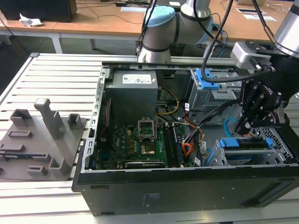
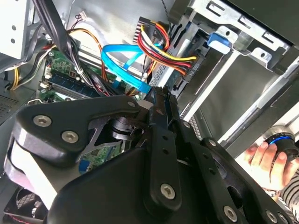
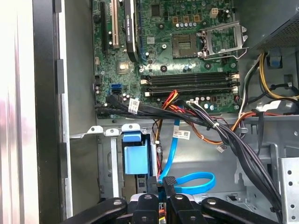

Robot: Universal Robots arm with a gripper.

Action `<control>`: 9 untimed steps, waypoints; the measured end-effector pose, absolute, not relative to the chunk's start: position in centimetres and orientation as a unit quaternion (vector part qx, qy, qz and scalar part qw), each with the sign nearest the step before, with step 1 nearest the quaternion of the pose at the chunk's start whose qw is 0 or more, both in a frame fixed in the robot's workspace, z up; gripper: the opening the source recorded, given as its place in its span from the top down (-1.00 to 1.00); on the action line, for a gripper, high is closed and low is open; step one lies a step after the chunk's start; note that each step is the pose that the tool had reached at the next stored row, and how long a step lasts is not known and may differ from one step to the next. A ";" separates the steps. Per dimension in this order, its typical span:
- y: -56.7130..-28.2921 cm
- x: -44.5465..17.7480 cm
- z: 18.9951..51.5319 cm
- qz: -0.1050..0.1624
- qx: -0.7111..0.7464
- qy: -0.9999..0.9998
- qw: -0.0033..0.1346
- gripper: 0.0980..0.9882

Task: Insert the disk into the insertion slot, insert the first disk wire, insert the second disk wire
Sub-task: 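Insert the second disk wire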

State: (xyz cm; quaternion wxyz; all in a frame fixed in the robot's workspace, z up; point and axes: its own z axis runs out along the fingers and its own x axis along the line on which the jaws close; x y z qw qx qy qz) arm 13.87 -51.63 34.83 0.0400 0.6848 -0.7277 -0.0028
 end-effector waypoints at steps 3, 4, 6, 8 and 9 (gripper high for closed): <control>-52.1 14.3 34.7 -0.003 0.685 -0.728 0.040 0.86; -52.1 14.4 34.6 -0.003 0.685 -0.728 0.040 0.86; -52.2 14.5 34.6 -0.003 0.685 -0.728 0.040 0.86; -52.4 14.7 34.5 -0.003 0.685 -0.728 0.040 0.86; -52.5 14.8 34.5 -0.003 0.685 -0.728 0.040 0.86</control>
